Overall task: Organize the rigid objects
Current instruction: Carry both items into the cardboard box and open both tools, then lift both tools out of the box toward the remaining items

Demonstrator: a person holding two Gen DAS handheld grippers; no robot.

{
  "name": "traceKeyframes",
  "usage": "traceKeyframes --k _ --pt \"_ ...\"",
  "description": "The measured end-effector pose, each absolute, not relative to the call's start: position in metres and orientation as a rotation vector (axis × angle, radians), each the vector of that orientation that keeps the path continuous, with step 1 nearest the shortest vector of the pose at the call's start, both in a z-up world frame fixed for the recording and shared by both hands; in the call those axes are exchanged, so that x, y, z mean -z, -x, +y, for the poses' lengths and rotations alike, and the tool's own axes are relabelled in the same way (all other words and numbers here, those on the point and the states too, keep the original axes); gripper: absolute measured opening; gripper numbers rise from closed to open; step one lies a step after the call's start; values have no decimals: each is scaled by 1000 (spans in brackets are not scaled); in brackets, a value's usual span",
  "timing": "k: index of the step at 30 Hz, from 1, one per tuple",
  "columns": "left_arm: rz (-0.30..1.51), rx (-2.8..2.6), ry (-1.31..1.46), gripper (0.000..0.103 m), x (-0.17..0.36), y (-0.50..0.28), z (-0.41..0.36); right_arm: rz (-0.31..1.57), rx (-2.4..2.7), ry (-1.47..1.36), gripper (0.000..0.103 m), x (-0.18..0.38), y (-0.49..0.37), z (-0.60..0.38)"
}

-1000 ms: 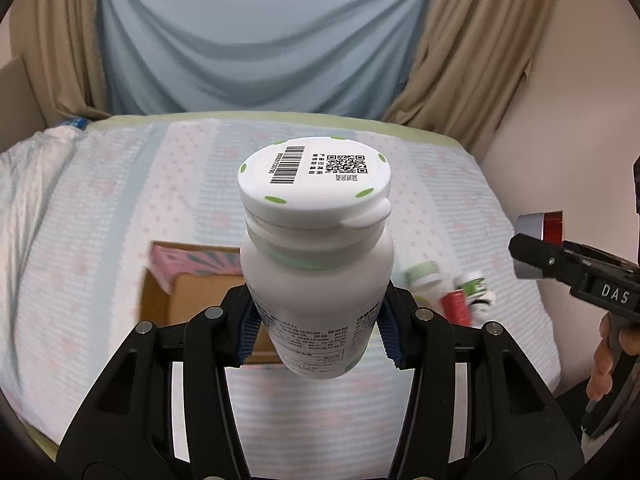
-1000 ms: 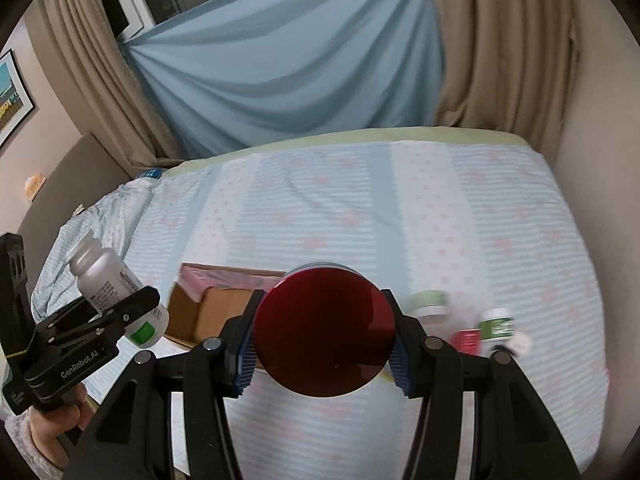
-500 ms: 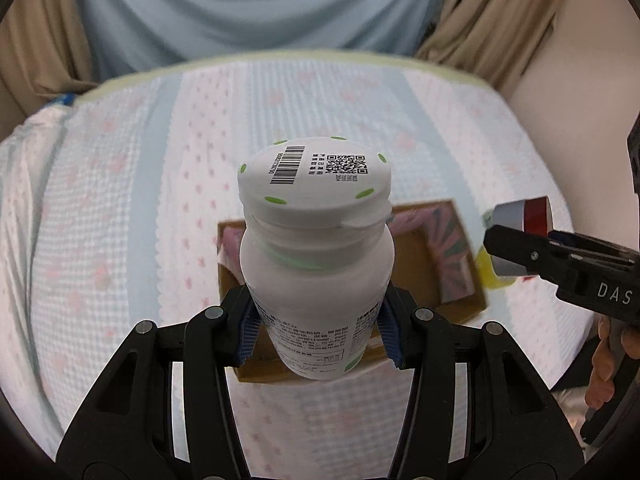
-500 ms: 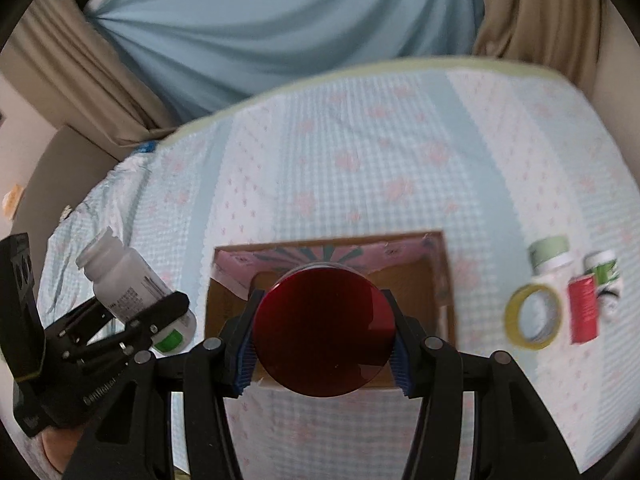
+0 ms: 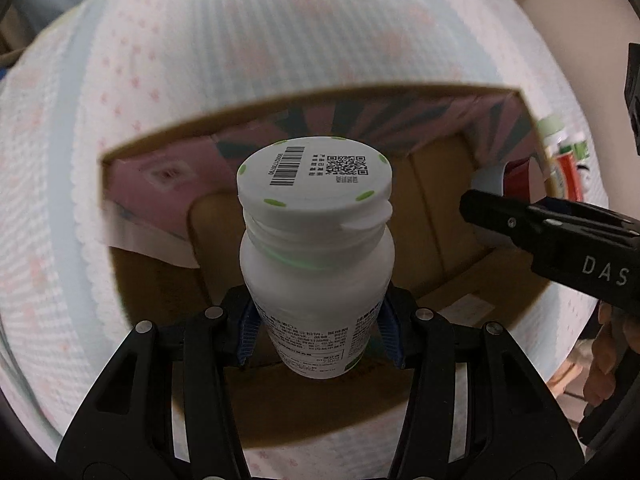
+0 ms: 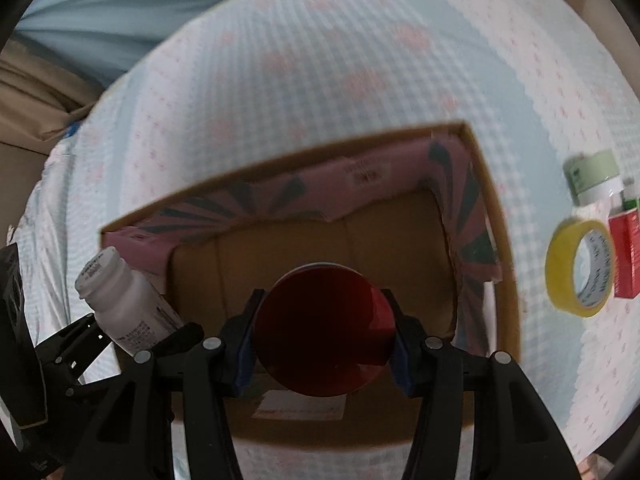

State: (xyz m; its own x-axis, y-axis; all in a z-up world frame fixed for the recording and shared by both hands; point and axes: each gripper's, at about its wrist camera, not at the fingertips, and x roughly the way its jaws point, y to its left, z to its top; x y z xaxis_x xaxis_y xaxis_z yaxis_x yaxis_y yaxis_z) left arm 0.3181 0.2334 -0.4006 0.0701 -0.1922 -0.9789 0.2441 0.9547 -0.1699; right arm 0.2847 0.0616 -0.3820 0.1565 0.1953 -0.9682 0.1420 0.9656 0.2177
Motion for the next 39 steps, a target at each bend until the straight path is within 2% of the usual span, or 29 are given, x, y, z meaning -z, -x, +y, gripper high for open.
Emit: traceKeyframes --k 8,9,10,11,12,27,39 --pt "1520 384 -128 47 410 -327 226 1493 -44 -303 50 403 -290 62" --pt "1518 380 -153 62 409 -327 225 1484 -41 -306 50 403 -291 61" --pt "1514 375 -179 101 408 -328 224 1473 -39 -318 57 403 -291 59" --pt "1506 378 -186 100 405 -328 225 1471 -34 -322 88 403 -292 58" --pt "1495 387 -178 103 402 -327 226 1467 -29 -329 103 403 -291 55" --pt "1483 314 -126 103 387 -302 228 1435 -58 -300 103 381 -279 49" --pt "1365 245 -101 103 307 -262 247 1336 -98 -235 103 308 -245 58"
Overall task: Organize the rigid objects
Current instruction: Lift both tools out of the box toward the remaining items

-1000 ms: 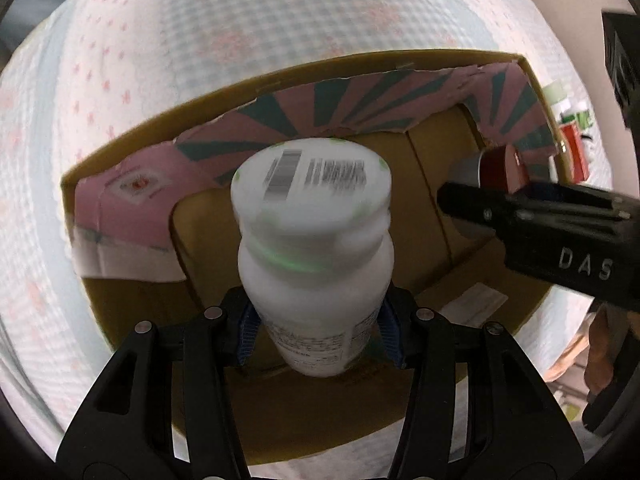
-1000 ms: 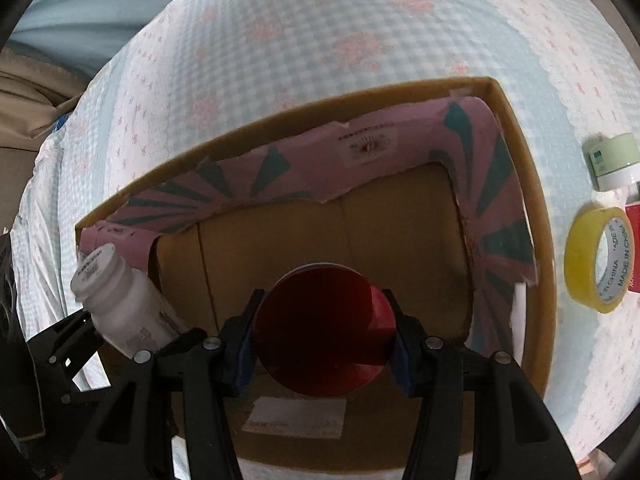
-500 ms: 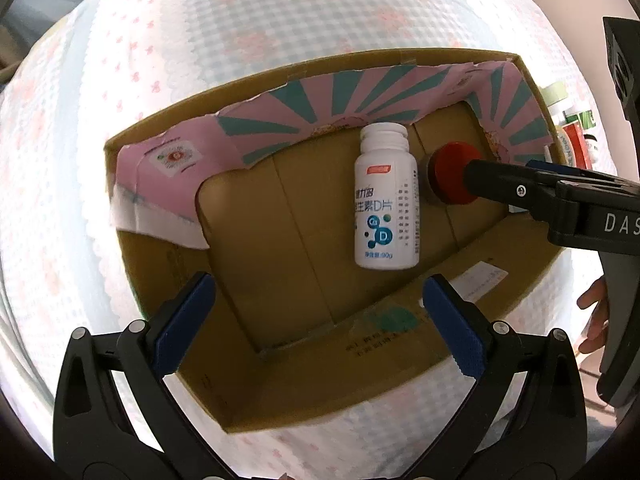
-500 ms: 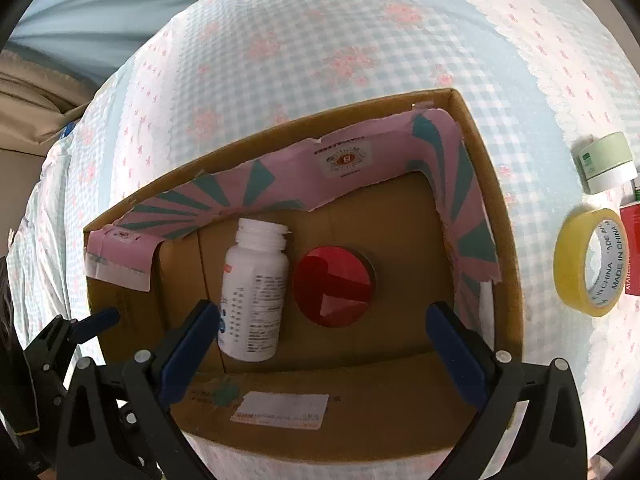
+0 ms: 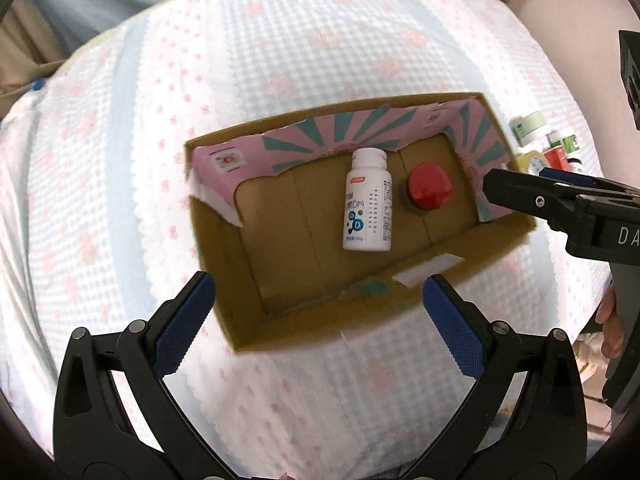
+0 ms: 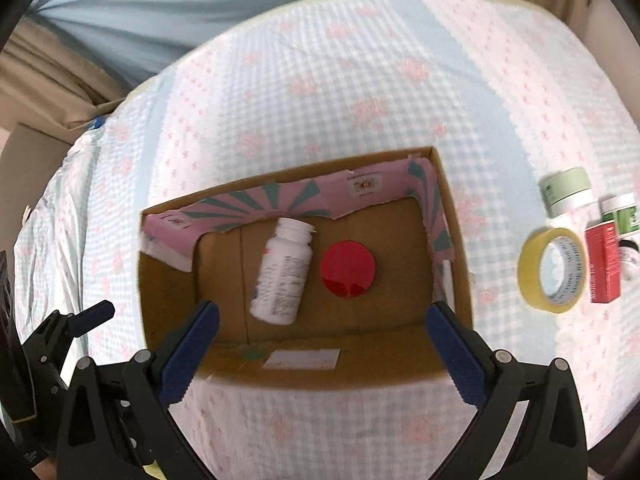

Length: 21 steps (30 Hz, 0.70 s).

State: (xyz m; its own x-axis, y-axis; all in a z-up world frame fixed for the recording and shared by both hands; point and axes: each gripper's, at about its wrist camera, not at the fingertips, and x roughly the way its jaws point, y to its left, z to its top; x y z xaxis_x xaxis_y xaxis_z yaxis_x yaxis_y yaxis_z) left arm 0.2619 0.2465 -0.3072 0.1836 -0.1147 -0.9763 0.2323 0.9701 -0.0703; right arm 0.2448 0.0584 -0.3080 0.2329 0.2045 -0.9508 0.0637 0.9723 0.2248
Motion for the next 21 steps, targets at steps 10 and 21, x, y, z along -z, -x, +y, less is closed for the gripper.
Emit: traceKeyframes --k 10,21 --pt "1193 220 -86 103 221 -200 234 1237 -143 -134 103 223 -187 63" --pt "1070 225 -25 103 169 -154 169 1103 -32 -152 103 162 -126 -20"
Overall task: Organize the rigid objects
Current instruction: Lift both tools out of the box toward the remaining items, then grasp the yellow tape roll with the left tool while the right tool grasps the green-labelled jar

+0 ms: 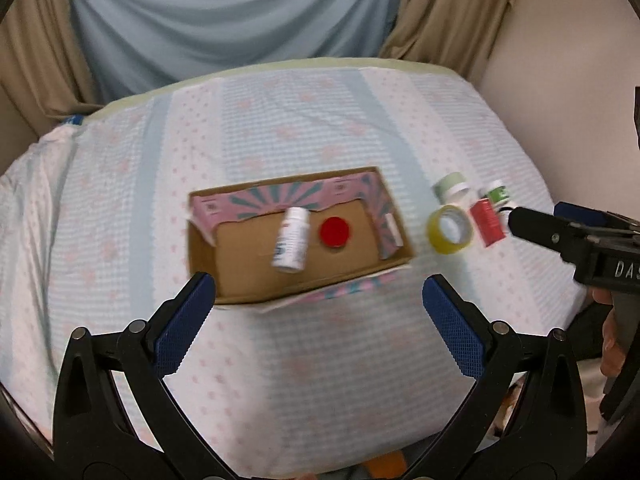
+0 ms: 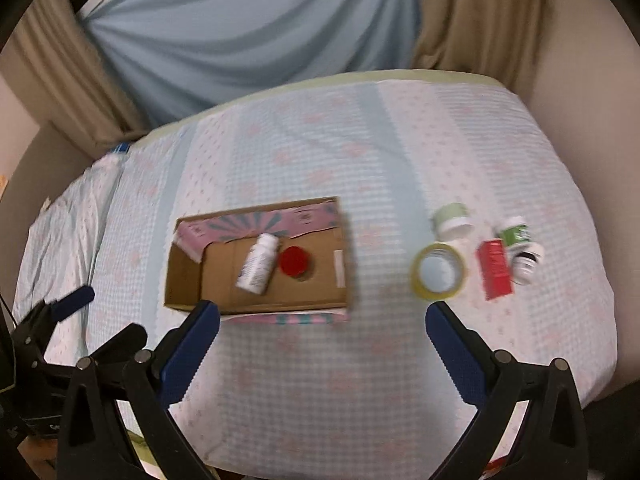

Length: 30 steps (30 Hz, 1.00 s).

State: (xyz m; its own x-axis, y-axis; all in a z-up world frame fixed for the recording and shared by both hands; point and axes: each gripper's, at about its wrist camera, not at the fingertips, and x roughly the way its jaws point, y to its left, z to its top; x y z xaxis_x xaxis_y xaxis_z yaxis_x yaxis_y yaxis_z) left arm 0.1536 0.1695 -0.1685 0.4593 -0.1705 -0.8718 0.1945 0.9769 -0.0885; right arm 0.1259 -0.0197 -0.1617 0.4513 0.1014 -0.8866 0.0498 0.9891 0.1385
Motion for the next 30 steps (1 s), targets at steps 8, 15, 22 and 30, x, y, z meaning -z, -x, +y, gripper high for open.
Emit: traceKeyframes --k 8,15,22,30 --pt "1061 239 -31 103 176 -140 61 1067 15 -198 103 157 -107 -137" --pt "1099 203 33 103 212 -146 -38 1093 -11 -173 103 176 -126 -247" --pt "1151 183 89 103 282 -172 -108 1155 -23 -131 103 216 -169 -319" --pt "1218 179 130 103 379 -205 -141 1199 -30 -148 103 284 -213 -358"
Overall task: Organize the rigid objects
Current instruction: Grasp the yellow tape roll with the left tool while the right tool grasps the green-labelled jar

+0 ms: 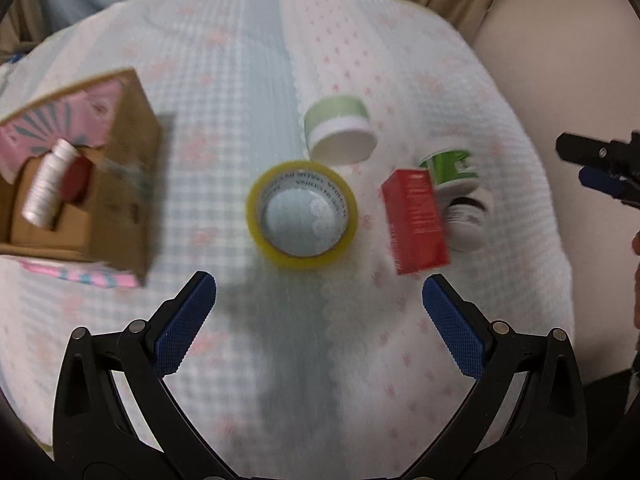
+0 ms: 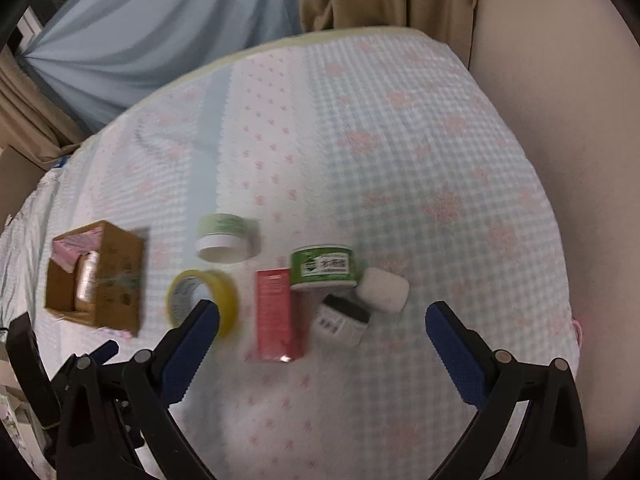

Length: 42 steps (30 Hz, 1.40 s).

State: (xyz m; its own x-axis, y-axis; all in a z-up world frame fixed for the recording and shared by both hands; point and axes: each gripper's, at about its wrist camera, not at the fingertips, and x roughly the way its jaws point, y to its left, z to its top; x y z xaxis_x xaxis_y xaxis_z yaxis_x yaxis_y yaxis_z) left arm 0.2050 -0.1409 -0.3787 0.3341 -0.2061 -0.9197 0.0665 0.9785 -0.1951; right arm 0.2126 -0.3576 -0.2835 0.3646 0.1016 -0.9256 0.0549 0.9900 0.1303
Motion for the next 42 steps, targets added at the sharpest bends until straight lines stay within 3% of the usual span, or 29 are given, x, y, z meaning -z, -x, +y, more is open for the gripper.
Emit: traceKeyframes --k 7,14,21,23,29,42 --pt "1234 125 161 103 449 -227 -154 1266 -74 -153 103 352 -252 -364" --pt "1207 79 144 103 481 -247 -162 1313 -112 -154 101 397 -284 -356" --pt "1166 33 74 103 485 -262 -171 1344 -144 -184 98 414 -299 -348" --pt "1167 25 52 103 486 -267 -175 1351 -152 -194 84 416 -300 -346" --pt "1158 9 51 97 484 -275 -171 1378 -120 -214 67 423 -302 -349" --pt "1153 -4 62 97 479 -272 -163 1349 -106 -277 66 415 -295 -361"
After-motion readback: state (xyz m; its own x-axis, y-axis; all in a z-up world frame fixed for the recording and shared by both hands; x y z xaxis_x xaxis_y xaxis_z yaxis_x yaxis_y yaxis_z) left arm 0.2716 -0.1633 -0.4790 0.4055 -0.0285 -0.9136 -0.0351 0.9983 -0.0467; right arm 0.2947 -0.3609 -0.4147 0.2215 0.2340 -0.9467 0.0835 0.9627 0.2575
